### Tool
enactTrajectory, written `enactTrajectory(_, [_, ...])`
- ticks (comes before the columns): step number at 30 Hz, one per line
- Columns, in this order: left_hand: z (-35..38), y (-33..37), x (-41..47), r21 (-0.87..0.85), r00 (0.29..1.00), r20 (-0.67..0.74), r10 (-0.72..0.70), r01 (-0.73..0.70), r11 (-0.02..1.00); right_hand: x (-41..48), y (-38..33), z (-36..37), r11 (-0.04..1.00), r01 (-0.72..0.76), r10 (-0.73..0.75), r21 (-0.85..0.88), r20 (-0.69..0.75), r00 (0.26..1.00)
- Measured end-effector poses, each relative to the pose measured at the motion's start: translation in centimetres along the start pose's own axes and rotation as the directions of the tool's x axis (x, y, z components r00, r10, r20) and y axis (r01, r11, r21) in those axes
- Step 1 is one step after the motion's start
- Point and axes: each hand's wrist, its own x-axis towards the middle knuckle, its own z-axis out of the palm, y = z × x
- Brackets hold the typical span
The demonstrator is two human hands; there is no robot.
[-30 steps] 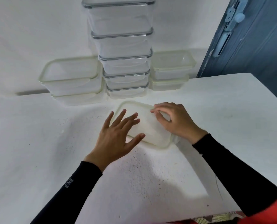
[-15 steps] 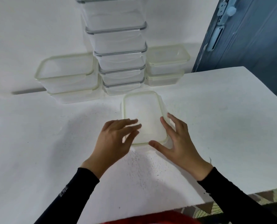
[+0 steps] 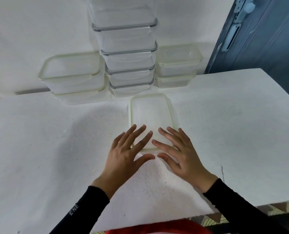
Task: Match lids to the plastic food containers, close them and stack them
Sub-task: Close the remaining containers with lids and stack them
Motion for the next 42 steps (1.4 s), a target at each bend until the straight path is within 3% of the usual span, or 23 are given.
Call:
enactTrajectory(12, [1.6, 0.6, -0.3, -0.013, 0.999, -0.05, -0.002, 0.002, 1.0, 0.2, 0.3, 0.8, 0.999, 0.021, -0.024, -0.033, -0.099, 0.995])
enactTrajectory(16, [1.2, 0.1, -0.1, -0.102, 1.0, -0.023, 0.012, -0.014, 0.995, 1.2, 0.1, -1.0, 1.0, -0.003, 0.005, 0.017, -0.093, 0.996])
enactTrajectory(19, [0.3, -0.8, 0.7, -0.218, 0.992, 0.042, 0.118, -0.106, 0.97, 3.2, 0.6, -2.9, 0.991, -0.017, 0.033, 0.13, -0.125, 0.992])
enactTrajectory(22, [-1.3, -3.4, 1.8, -0.3, 0.963, 0.128, 0.235, -0.188, 0.935, 4.5, 2.4, -3.4, 0.99, -0.07, 0.082, 0.123, -0.103, 0.991])
enactTrajectory(25, [-3.1, -7.2, 2.5, -0.231, 0.984, 0.125, 0.13, -0.099, 0.968, 4.2, 3.7, -3.3, 0.987, -0.133, 0.134, 0.087, -0.01, 0.991])
enactTrajectory(30, [-3.9, -6.2, 3.5, -0.024, 0.992, 0.087, -0.092, 0.094, 0.995, 3.5, 1.2, -1.9, 0.978, -0.012, 0.012, -0.207, -0.003, 1.0])
enactTrajectory(34, [-1.6, -2.8, 3.0, 0.03, 0.99, 0.138, 0.009, -0.014, 0.999, 3.1, 0.4, -0.8, 0.985, -0.05, 0.054, -0.165, 0.02, 0.998])
enactTrajectory(42, [0.9, -2.6, 2.3, 0.099, 0.994, -0.094, 0.059, -0.05, 0.994, 3.1, 0.5, 0.4, 0.983, -0.062, 0.06, -0.172, -0.021, 0.998])
